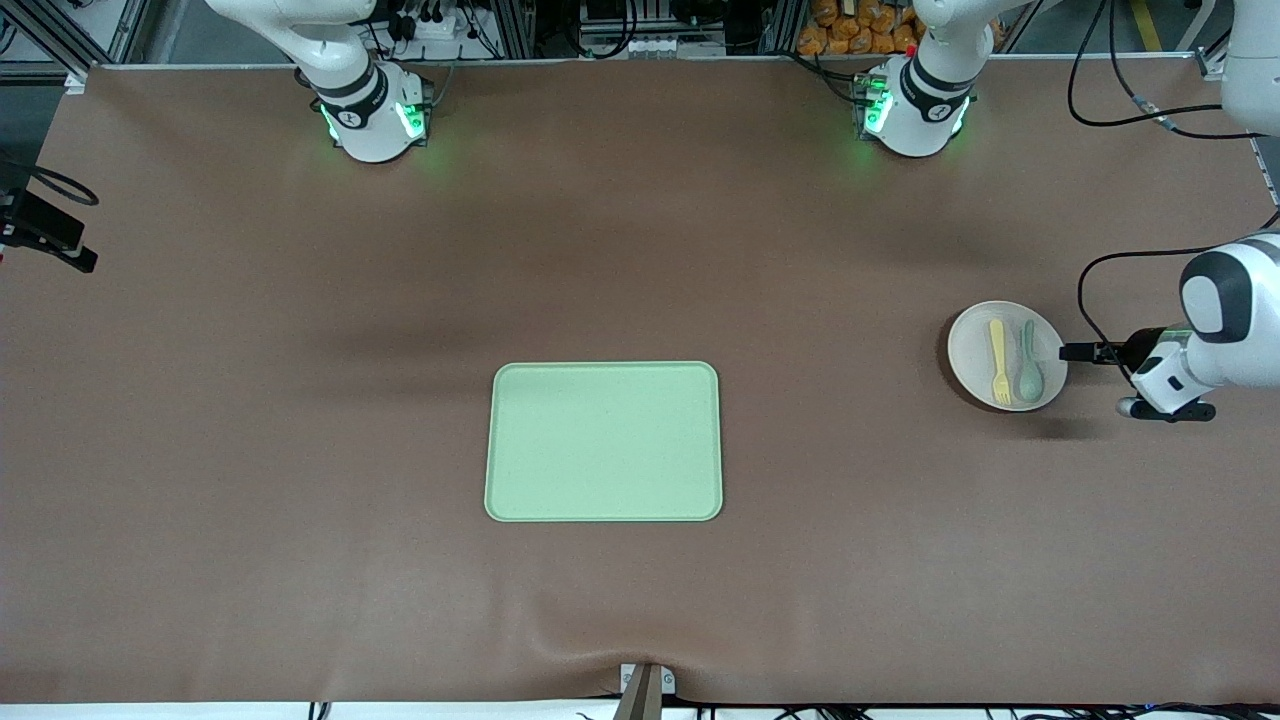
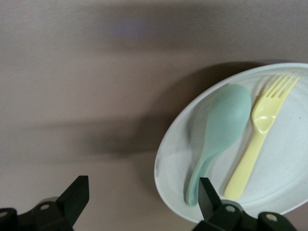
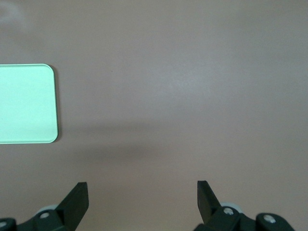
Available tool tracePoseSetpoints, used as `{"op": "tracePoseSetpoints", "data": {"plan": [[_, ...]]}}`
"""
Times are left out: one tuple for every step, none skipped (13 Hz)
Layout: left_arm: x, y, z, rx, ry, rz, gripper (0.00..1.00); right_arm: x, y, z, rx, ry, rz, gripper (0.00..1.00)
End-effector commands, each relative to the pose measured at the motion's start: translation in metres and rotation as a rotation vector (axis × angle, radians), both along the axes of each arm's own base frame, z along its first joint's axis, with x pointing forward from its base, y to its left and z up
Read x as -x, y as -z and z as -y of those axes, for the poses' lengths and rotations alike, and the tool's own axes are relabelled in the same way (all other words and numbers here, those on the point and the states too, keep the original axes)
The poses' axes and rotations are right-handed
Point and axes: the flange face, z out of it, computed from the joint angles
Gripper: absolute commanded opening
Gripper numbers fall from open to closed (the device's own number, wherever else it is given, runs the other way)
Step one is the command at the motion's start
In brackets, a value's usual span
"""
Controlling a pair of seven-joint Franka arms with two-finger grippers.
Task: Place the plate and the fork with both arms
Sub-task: 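Move the left gripper down to the rim of the white plate, then close the left gripper on the plate rim and slide it inward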
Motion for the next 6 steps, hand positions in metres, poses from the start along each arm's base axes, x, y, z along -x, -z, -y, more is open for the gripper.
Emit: {"op": "tracePoseSetpoints", "data": {"plan": [[0.000, 0.014, 0.002, 0.005, 0.067, 0.012, 1.00, 0.002, -0.003, 0.001, -0.012, 0.013, 0.001, 1.00], [0.000, 0.016, 0.003, 0.007, 0.069, 0.009, 1.00, 0.002, -0.003, 0.002, -0.012, 0.015, 0.001, 1.00], [0.001, 0.019, 0.003, 0.010, 0.072, 0.005, 1.00, 0.002, -0.003, 0.002, -0.012, 0.016, 0.000, 1.00], [0.002, 0.023, 0.003, 0.012, 0.073, 0.001, 1.00, 0.002, -0.003, 0.003, -0.012, 0.016, 0.001, 1.00], [0.003, 0.027, 0.004, 0.015, 0.073, -0.004, 1.00, 0.002, -0.003, 0.002, -0.012, 0.016, 0.001, 1.00], [0.002, 0.029, 0.005, 0.015, 0.076, -0.001, 1.00, 0.002, -0.003, 0.003, -0.012, 0.016, 0.001, 1.00]]}}
